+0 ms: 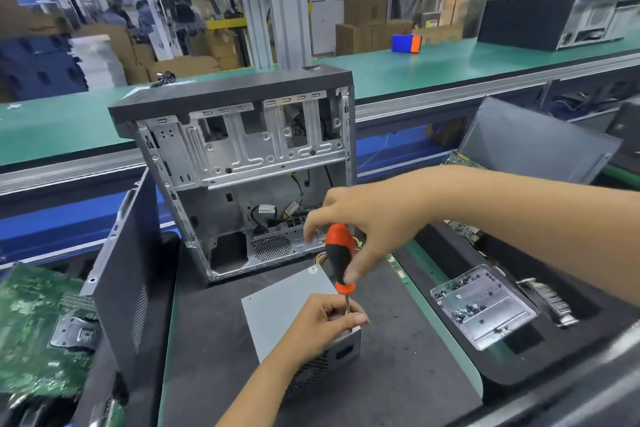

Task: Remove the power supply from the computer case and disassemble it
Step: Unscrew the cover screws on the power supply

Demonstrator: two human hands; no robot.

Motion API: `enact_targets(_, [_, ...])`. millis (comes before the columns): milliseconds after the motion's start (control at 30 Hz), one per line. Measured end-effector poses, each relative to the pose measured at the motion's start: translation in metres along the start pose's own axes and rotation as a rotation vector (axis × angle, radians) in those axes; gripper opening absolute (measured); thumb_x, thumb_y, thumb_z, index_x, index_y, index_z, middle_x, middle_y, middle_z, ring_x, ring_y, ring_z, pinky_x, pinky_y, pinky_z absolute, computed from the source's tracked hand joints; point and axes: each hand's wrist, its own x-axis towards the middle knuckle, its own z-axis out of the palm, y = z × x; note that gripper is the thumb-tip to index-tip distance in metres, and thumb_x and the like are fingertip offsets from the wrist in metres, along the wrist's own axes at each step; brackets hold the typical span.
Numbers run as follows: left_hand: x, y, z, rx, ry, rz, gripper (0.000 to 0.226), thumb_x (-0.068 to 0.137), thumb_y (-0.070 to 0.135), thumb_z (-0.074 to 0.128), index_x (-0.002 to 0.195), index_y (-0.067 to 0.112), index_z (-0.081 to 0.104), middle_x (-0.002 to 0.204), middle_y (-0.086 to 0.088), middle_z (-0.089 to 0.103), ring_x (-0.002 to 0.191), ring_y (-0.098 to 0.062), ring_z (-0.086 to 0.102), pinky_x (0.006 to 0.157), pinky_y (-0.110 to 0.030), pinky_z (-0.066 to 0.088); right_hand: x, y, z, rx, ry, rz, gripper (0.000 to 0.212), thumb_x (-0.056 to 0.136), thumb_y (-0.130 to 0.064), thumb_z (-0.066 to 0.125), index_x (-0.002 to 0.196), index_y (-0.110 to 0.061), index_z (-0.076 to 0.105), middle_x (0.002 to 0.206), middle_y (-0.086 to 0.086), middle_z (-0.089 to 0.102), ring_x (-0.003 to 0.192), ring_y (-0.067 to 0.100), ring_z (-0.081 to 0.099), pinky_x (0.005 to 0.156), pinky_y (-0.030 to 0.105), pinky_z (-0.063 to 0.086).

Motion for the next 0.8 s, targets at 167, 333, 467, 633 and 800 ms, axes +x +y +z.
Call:
enact_targets(167, [0.000, 0.011, -0.001, 0.015, 0.018, 0.015, 0.017, 0.094, 0.019, 0.064, 0.082, 0.011, 0.074, 0.083, -0.005, 0.071, 0.076, -0.014, 0.054, 0.073, -0.025, 0.038, 0.014, -0.010, 0.016, -0.242, 0.172, 0.226, 0.054, 0.091, -0.064, 0.040, 0.081, -0.011, 0.043, 0.074, 0.002, 0.042, 0.067, 0.025, 0.052, 0.061, 0.034, 0.045])
enact_targets(333, [0.005, 0.027, 0.002, -0.068, 0.021, 0.048, 0.018, 0.089, 0.019, 0.066, 0.076, 0.027, 0.075, 0.077, 0.010, 0.071, 0.076, 0.001, 0.061, 0.076, -0.012, 0.043, 0.005, 0.001, -0.004, -0.073, -0.151, 0.067, 0.044, 0.087, -0.021, 0.064, 0.126, -0.028, 0.043, 0.111, 0.007, 0.049, 0.083, 0.025, 0.059, 0.066, 0.036, 0.050])
enact_targets(467, [0.007, 0.029, 0.001, -0.070, -0.004, 0.061, 0.010, 0.088, 0.025, 0.069, 0.081, 0.028, 0.075, 0.084, 0.003, 0.068, 0.080, -0.006, 0.061, 0.081, -0.017, 0.046, 0.004, -0.001, 0.000, -0.076, -0.019, 0.200, 0.082, 0.070, -0.074, 0.060, 0.132, -0.025, 0.036, 0.111, 0.007, 0.051, 0.078, 0.026, 0.069, 0.073, 0.039, 0.055])
enact_targets(633, [0.007, 0.029, 0.002, -0.087, 0.013, 0.046, 0.016, 0.087, 0.030, 0.069, 0.081, 0.016, 0.074, 0.081, -0.003, 0.065, 0.082, -0.015, 0.054, 0.083, -0.026, 0.045, 0.009, -0.009, 0.018, -0.385, 0.061, 0.241, 0.048, 0.100, -0.050, 0.033, 0.081, -0.010, 0.050, 0.083, 0.006, 0.054, 0.055, 0.023, 0.053, 0.056, 0.031, 0.041])
enact_targets(800, [0.007, 0.038, 0.002, -0.119, 0.070, 0.071, 0.019, 0.091, 0.012, 0.066, 0.078, 0.022, 0.075, 0.079, 0.007, 0.069, 0.080, -0.003, 0.061, 0.078, -0.012, 0.044, -0.002, 0.000, 0.008, -0.156, -0.053, 0.054, 0.055, 0.085, -0.032, 0.067, 0.131, -0.035, 0.038, 0.122, 0.004, 0.031, 0.098, 0.029, 0.055, 0.077, 0.043, 0.051])
